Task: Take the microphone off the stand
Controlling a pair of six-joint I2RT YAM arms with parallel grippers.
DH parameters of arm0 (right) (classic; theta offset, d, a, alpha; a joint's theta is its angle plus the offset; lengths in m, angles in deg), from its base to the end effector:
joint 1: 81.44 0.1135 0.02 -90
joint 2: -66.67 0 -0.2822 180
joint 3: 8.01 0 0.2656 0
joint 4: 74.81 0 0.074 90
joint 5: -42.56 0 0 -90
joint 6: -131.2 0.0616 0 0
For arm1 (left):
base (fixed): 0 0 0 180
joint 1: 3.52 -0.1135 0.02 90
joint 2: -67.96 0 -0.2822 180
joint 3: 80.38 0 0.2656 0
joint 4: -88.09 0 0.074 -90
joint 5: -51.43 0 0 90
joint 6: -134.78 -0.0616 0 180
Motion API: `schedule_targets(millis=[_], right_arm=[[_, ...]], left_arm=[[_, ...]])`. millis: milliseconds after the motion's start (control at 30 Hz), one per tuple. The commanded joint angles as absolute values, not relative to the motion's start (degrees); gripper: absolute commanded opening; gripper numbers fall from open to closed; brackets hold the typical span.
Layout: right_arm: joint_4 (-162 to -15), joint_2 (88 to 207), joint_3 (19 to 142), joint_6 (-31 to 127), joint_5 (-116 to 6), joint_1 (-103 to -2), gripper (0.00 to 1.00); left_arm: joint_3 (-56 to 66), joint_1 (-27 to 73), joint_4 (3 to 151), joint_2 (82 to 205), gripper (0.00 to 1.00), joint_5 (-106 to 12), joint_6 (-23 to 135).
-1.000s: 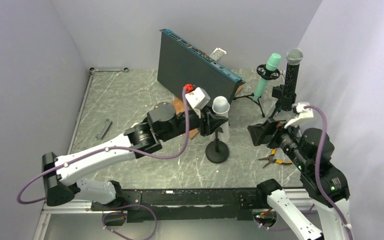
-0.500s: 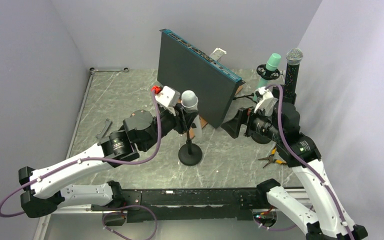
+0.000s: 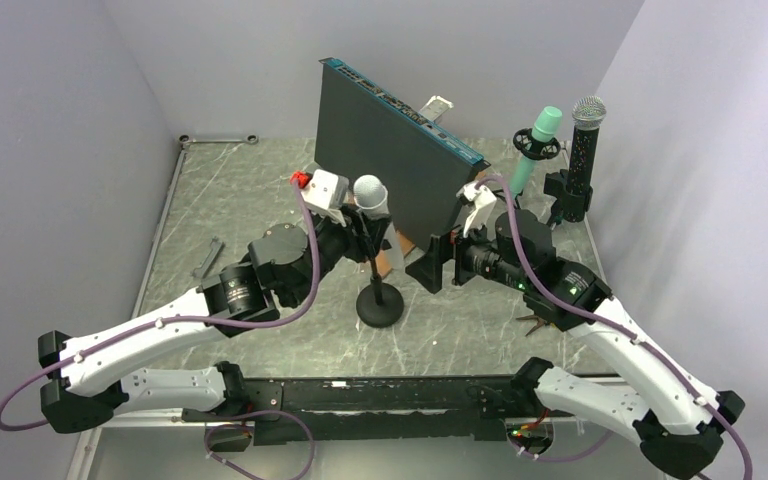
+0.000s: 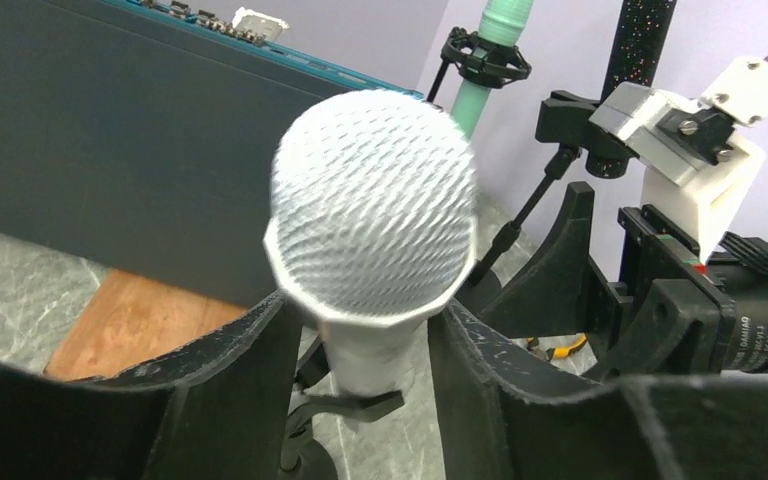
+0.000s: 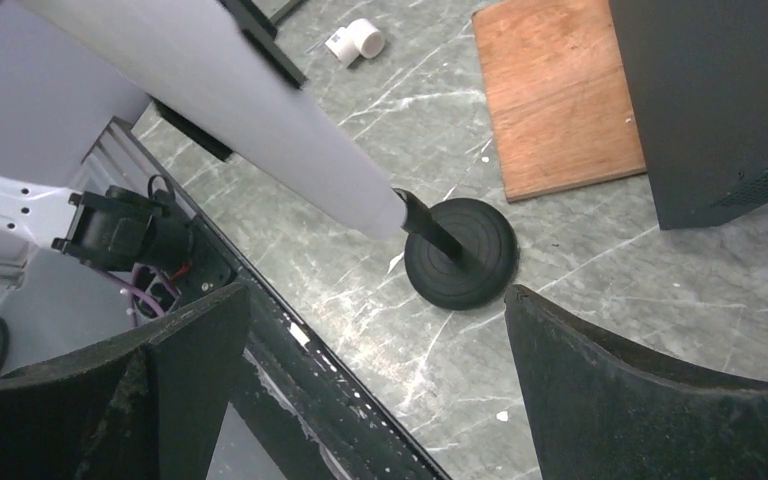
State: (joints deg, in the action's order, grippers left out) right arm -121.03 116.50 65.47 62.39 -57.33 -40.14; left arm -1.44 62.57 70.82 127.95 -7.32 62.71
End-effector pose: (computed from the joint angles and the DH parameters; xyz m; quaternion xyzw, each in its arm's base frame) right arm 0.1475 0.1437 0.3840 -0.1918 0.8076 0.3481 0.4356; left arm 0.1332 -0.2217 0.4478 0.0973 0.6914 -0.3230 0.6389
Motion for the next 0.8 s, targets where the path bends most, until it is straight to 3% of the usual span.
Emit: schedule_targets(millis=[0,67,333,500,767], right_arm=[[-118.79,116.65,69.64,61.71,-48.36,-34.39,1.0],[-120.14,117.56,71.48,60.91,-42.56,-30.57,1.0],[-122.62,121.39,77.1,59.55,-29.06,-23.2,1.0],[-122.59,124.76,81.01,57.88,-27.4,-21.46,1.0],[-121.41,128.98,85.73,55.09,-25.02,-19.85,0.97]], left_arm=[[-3.23,62.75,71.13,126.66,0.63,-10.35,63.18],[-4.08,62.75,71.14,125.82,0.77,-9.83,63.5],[-10.01,62.51,70.55,119.42,0.94,-12.67,62.23],[-16.29,61.08,69.4,111.59,0.99,-16.27,60.53],[-25.05,55.54,70.15,101.95,0.99,-29.06,55.84]])
